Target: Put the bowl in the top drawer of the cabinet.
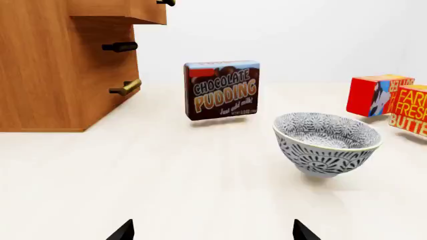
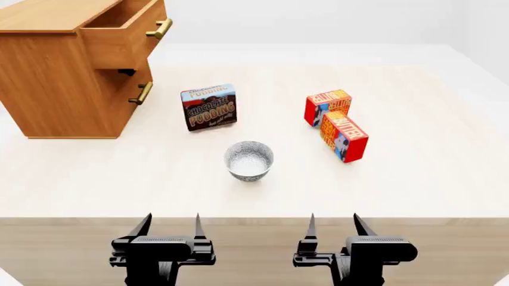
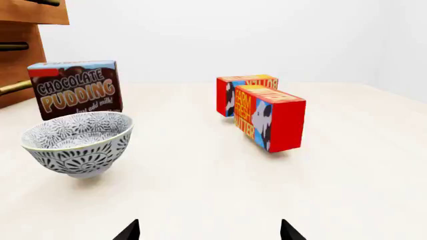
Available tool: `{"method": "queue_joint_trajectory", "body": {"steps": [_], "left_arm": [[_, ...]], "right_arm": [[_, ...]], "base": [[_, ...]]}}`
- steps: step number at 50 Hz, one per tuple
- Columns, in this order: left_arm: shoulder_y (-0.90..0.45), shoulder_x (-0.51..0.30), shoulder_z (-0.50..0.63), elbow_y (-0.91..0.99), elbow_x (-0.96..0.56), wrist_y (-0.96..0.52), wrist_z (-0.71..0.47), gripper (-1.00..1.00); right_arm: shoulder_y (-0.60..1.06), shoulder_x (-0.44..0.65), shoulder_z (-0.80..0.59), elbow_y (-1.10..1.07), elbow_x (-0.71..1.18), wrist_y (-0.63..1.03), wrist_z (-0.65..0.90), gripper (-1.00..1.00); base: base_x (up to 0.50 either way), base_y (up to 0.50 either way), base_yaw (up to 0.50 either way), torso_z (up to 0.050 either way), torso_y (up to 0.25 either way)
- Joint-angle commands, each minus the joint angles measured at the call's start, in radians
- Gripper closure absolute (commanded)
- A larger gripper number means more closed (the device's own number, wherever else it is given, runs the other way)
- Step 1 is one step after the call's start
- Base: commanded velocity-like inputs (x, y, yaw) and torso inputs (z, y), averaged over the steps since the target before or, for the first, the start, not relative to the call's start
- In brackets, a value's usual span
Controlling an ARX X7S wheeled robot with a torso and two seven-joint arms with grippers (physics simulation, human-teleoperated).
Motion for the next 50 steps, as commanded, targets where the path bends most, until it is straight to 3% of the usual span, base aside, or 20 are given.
{"method": "queue_joint_trajectory", "body": {"steps": [1,5,10,21,31,44,50], "left_arm": [[-0.009,-0.015,0.013,0.000,-0.021,-0.018,-0.022,-1.00],[-0.034,-0.030,0.013,-0.007,-0.062,-0.055,-0.037,-1.00],[-0.021,-0.049,0.014,0.062,-0.086,-0.097,-0.052,-1.00],[-0.019,-0.081,0.020,0.203,-0.127,-0.221,-0.072,-1.00],[-0.003,-0.118,0.043,0.278,-0.122,-0.162,-0.060,-1.00],[-0.243,-0.205,0.032,0.444,-0.237,-0.513,-0.025,-1.00],[-0.407,-0.224,-0.007,0.537,-0.369,-0.823,-0.023,-1.00]], "right_arm": [[0.014,0.015,-0.014,-0.002,-0.013,0.033,0.051,-1.00],[0.054,0.022,0.030,0.052,0.015,-0.055,0.138,-1.00],[0.018,0.053,-0.028,-0.007,0.146,-0.022,-0.013,-1.00],[-0.024,0.100,-0.089,-0.162,0.081,0.023,0.009,-1.00],[-0.039,0.124,-0.109,-0.258,0.072,0.097,0.030,-1.00],[0.106,0.161,-0.136,-0.423,0.077,0.312,0.010,-1.00],[0.162,0.175,-0.104,-0.478,0.121,0.389,0.005,-1.00]], "base": [[0.00,0.00,0.00,0.000,0.000],[0.00,0.00,0.00,0.000,0.000],[0.00,0.00,0.00,0.000,0.000],[0.07,0.29,0.00,0.000,0.000],[0.17,0.49,0.00,0.029,0.000],[0.49,0.17,0.00,0.050,0.000],[0.50,0.05,0.00,0.012,0.000]]}}
